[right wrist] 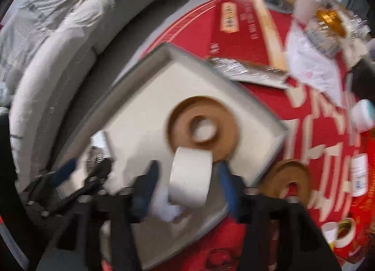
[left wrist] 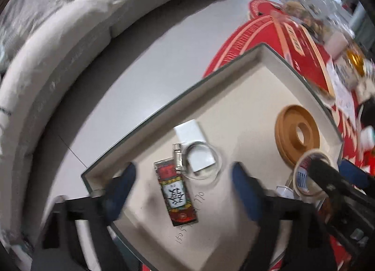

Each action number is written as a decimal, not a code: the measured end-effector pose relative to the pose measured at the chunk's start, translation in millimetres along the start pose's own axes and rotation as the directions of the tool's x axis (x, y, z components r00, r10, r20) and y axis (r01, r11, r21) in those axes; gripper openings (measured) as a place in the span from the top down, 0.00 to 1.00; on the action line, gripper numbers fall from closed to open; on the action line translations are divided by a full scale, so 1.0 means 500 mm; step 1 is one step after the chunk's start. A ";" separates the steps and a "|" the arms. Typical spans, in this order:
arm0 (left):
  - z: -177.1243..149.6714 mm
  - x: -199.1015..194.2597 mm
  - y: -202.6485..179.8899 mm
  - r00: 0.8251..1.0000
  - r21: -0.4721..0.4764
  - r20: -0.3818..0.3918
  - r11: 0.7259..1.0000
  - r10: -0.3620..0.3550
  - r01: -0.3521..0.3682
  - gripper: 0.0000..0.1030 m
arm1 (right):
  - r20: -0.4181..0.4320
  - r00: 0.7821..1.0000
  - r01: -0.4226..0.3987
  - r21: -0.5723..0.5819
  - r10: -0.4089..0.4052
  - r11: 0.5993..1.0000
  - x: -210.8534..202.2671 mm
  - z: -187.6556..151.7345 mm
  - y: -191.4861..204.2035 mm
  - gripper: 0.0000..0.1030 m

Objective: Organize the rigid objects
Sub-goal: 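Carry the hose clamp and tape roll into the white tray and release both, then grasp the tan cork ring on the table with the right tool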

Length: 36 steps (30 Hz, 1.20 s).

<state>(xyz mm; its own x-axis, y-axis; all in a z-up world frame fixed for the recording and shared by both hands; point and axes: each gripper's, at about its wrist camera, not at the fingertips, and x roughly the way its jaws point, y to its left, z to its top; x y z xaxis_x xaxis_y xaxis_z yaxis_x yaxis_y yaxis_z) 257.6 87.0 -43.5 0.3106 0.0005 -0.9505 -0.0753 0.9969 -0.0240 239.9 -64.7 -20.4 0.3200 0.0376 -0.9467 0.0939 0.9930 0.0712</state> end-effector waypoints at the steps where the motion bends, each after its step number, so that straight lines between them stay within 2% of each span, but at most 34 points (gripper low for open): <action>1: 0.000 -0.002 0.011 1.000 -0.027 -0.004 0.999 -0.022 0.022 0.02 | 0.022 1.000 0.013 0.008 -0.013 1.000 -0.008 -0.002 -0.012 0.05; 2: -0.002 -0.007 0.018 1.000 -0.043 0.000 0.999 -0.026 0.026 0.00 | 0.045 0.999 0.005 0.023 -0.006 1.000 -0.018 -0.005 -0.025 0.00; 5: -0.008 -0.031 0.019 0.999 -0.040 0.017 0.999 -0.031 0.031 0.00 | 0.092 0.996 -0.029 0.066 0.022 0.997 -0.053 -0.022 -0.066 0.00; 8: -0.024 -0.057 0.010 0.998 -0.020 0.035 0.998 -0.055 0.056 0.00 | 0.134 0.991 0.014 0.077 -0.024 0.997 -0.080 -0.052 -0.108 0.00; 10: -0.041 -0.073 0.001 0.996 0.002 0.041 0.997 -0.077 0.077 0.00 | 0.159 0.983 0.081 0.101 -0.096 0.992 -0.094 -0.081 -0.148 0.00; 12: -0.058 -0.080 -0.011 0.995 0.039 0.040 0.995 -0.093 0.092 0.00 | 0.142 0.979 0.128 0.128 -0.146 0.984 -0.089 -0.110 -0.202 0.00; 16: -0.098 -0.091 -0.038 0.995 0.099 0.032 0.991 -0.092 0.089 0.00 | 0.065 0.987 0.137 0.139 -0.147 0.981 -0.057 -0.140 -0.252 0.00; 23: -0.143 -0.101 -0.053 0.996 0.168 0.010 0.982 -0.087 0.084 0.00 | 0.024 0.996 0.079 0.042 -0.080 0.996 0.009 -0.107 -0.219 0.00; 26: -0.156 -0.103 -0.049 0.997 0.173 0.002 0.981 -0.083 0.082 0.00 | -0.001 0.996 0.088 -0.004 -0.088 0.996 0.045 -0.085 -0.202 0.00; 30: -0.171 -0.101 -0.048 0.997 0.181 -0.012 0.980 -0.082 0.083 0.00 | -0.046 0.995 0.093 0.005 -0.092 0.996 0.072 -0.085 -0.200 0.00; 32: -0.180 -0.102 -0.052 0.997 0.193 -0.012 0.978 -0.080 0.081 0.00 | -0.024 0.994 0.108 -0.002 -0.108 0.994 0.064 -0.095 -0.197 0.14; 36: -0.205 -0.109 -0.065 0.997 0.226 -0.015 0.971 -0.082 0.083 0.00 | -0.041 0.994 0.098 -0.025 -0.099 0.995 0.042 -0.145 -0.183 0.14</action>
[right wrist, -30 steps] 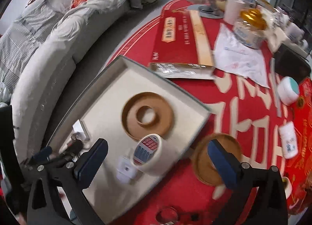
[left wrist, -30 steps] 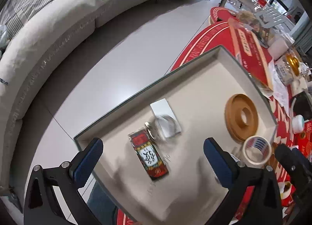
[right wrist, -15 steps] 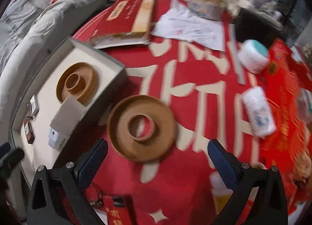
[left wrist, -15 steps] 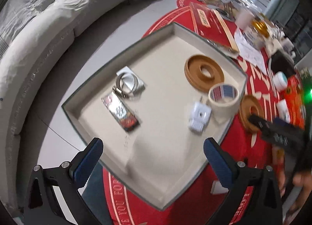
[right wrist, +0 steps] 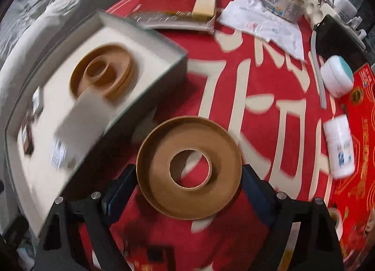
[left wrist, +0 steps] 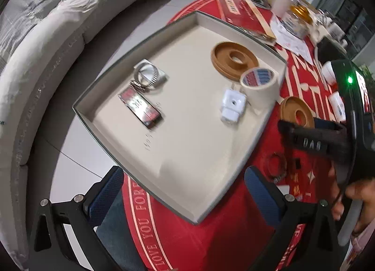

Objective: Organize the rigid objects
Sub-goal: 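Grasp the tan cork ring on the table with the right tool, then grasp the white card with the left tool while the right tool holds the cork ring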

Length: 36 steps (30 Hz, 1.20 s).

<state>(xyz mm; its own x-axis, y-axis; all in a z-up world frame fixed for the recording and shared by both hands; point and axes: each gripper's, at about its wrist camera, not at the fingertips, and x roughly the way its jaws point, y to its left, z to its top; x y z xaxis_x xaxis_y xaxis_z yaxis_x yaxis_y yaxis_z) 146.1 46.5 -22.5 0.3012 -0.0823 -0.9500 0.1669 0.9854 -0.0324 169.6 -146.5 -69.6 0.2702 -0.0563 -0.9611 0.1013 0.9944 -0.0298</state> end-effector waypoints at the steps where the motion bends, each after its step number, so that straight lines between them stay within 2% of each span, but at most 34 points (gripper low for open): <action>1: -0.008 -0.003 -0.006 1.000 0.010 0.000 1.000 -0.001 0.001 0.00 | -0.003 1.000 -0.001 -0.008 0.001 1.000 -0.004 -0.016 0.005 0.14; 5: -0.046 -0.014 -0.031 1.000 0.063 -0.001 0.998 -0.008 0.008 0.00 | -0.022 1.000 -0.007 -0.014 0.007 1.000 -0.024 -0.093 0.022 0.14; 11: -0.117 -0.009 -0.078 0.999 0.147 -0.044 0.989 -0.023 0.029 0.00 | -0.053 0.998 -0.029 -0.012 0.029 0.999 -0.061 -0.230 0.043 0.14; 14: -0.143 -0.001 -0.101 0.998 0.155 -0.067 0.987 -0.021 0.031 0.00 | -0.043 0.998 -0.039 0.091 0.044 0.995 -0.083 -0.283 0.012 0.14; 17: -0.146 0.008 -0.132 0.998 0.150 -0.065 0.988 -0.016 0.025 0.00 | -0.017 1.000 -0.005 0.201 0.009 0.980 -0.105 -0.328 -0.040 0.14; 20: -0.138 0.018 -0.177 0.999 0.192 -0.036 0.981 -0.024 0.031 0.00 | -0.029 1.000 0.002 0.255 0.005 0.967 -0.109 -0.370 -0.078 0.14; 23: -0.132 0.035 -0.212 1.000 0.239 -0.005 0.971 0.008 -0.007 0.00 | -0.034 0.999 0.010 0.275 -0.001 0.961 -0.109 -0.397 -0.090 0.14; 27: -0.127 0.079 -0.219 0.998 0.217 -0.055 0.976 0.032 -0.019 0.00 | -0.029 1.000 -0.002 0.299 0.011 0.954 -0.105 -0.416 -0.098 0.14; 34: -0.121 0.090 -0.214 0.999 0.176 -0.047 0.984 -0.013 0.021 0.00 | -0.029 1.000 0.009 0.284 -0.001 0.959 -0.105 -0.403 -0.160 0.14; 36: -0.121 0.089 -0.214 0.999 0.169 -0.045 0.985 -0.012 0.019 0.00 | -0.028 1.000 0.014 0.280 -0.007 0.960 -0.089 -0.409 -0.126 0.14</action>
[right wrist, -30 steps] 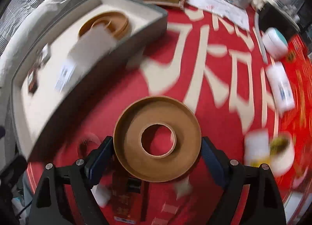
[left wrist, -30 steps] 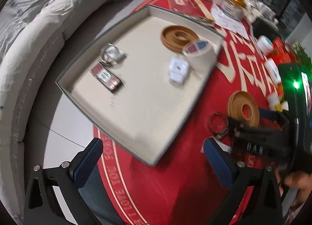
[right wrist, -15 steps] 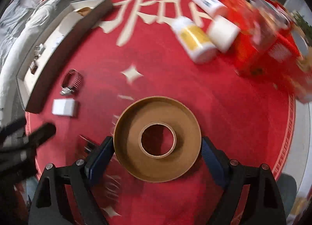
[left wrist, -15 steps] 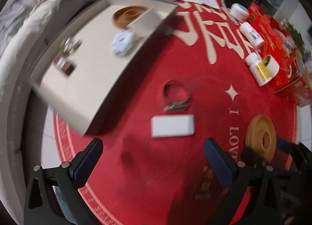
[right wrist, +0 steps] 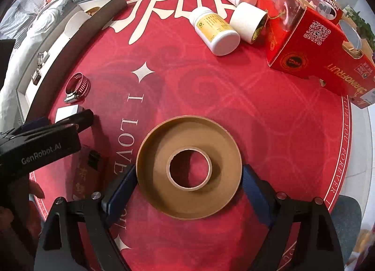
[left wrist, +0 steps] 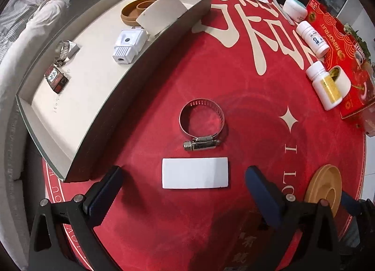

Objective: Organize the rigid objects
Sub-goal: 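Grasp the white card with the left tool while the right tool holds the cork ring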

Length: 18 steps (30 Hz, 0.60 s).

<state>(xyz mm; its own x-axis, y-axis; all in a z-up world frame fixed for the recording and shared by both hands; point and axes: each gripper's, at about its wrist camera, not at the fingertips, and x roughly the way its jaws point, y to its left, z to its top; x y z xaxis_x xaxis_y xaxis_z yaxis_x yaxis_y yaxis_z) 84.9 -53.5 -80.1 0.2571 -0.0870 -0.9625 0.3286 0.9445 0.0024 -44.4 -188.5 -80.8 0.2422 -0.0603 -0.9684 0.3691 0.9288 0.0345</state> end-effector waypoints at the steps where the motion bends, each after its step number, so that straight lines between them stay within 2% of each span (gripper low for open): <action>1: 0.001 0.001 0.000 1.000 0.000 -0.003 1.000 0.002 -0.002 0.00 | 0.001 1.000 0.001 0.000 -0.001 1.000 0.002 0.001 0.006 0.14; 4: 0.012 0.004 -0.002 0.999 0.013 -0.046 1.000 -0.001 0.002 0.01 | 0.000 1.000 0.007 -0.008 -0.007 1.000 0.000 0.001 0.010 0.14; 5: 0.005 -0.001 0.000 0.999 0.012 -0.051 1.000 -0.003 0.003 0.04 | -0.002 1.000 0.007 -0.009 -0.007 1.000 -0.003 -0.001 0.010 0.14; 7: 0.005 -0.013 -0.006 0.999 0.029 -0.037 1.000 -0.007 0.008 0.19 | -0.016 1.000 0.001 -0.002 -0.001 1.000 -0.002 0.002 0.009 0.14; 8: 0.002 -0.024 -0.011 1.000 0.049 -0.021 0.999 -0.013 0.014 0.37 | -0.012 1.000 0.000 0.001 0.000 1.000 -0.011 -0.003 0.009 0.14; 9: 0.000 -0.031 -0.017 1.000 0.068 -0.014 0.998 -0.016 0.017 0.48 | -0.002 1.000 0.001 0.002 -0.001 1.000 -0.017 -0.004 0.007 0.14; 10: -0.001 -0.034 -0.021 0.999 0.086 -0.033 0.996 -0.016 0.019 0.48 | 0.008 1.000 0.004 0.002 -0.004 1.000 -0.023 -0.004 0.006 0.14; 14: -0.013 -0.049 -0.009 0.999 0.056 -0.046 0.998 -0.018 0.020 0.48 | 0.028 1.000 0.005 0.006 -0.005 1.000 -0.041 -0.012 0.001 0.14; 18: -0.041 -0.094 0.002 1.000 0.067 0.010 0.998 0.015 -0.015 0.48 | 0.053 0.999 0.001 0.025 -0.002 1.000 -0.066 -0.028 0.000 0.14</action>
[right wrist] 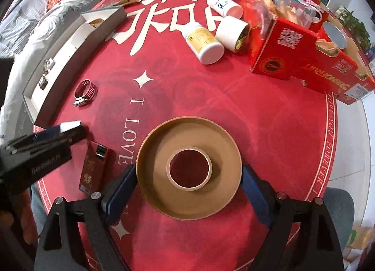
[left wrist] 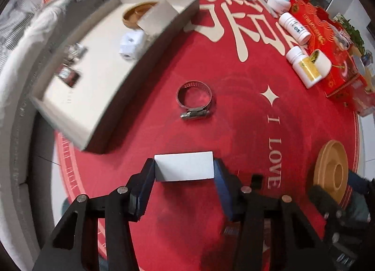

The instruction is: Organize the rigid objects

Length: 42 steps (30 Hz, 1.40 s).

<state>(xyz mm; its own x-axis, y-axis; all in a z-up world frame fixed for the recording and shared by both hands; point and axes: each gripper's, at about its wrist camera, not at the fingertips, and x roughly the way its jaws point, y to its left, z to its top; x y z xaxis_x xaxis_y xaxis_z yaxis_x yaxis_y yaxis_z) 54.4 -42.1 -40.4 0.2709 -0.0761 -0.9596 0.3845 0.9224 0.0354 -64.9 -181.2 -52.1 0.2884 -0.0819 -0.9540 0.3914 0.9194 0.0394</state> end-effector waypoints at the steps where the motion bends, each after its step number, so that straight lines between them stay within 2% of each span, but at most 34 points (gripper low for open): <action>1: -0.008 -0.015 0.001 1.000 0.005 0.020 1.000 0.012 -0.012 0.48 | 0.005 1.000 -0.001 0.004 0.001 1.000 -0.007 -0.003 -0.001 0.14; 7: -0.071 -0.069 -0.001 0.996 0.013 0.089 0.999 0.032 -0.033 0.48 | 0.029 1.000 -0.008 0.014 0.008 1.000 -0.033 -0.029 0.006 0.14; 12: -0.112 -0.073 -0.017 0.994 0.045 0.105 0.998 0.037 -0.042 0.48 | 0.050 0.999 0.001 0.011 -0.002 1.000 -0.044 -0.044 0.016 0.14; 25: -0.142 -0.090 0.007 0.990 0.041 0.142 0.999 0.025 -0.031 0.48 | 0.069 0.997 0.017 0.023 -0.019 1.000 -0.050 -0.079 0.031 0.14; 42: -0.157 -0.095 0.019 0.989 0.019 0.142 0.999 0.032 -0.035 0.48 | 0.069 0.997 0.014 0.001 -0.014 1.000 -0.047 -0.094 0.045 0.14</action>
<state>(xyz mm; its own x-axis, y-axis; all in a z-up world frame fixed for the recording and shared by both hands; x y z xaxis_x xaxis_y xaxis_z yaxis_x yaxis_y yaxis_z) -24.0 -0.2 -16.6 0.4060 -0.0997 -0.9084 0.3912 0.9173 0.0742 -104.1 -140.7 -42.9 0.3427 -0.1214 -0.9316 0.3959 0.9179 0.0260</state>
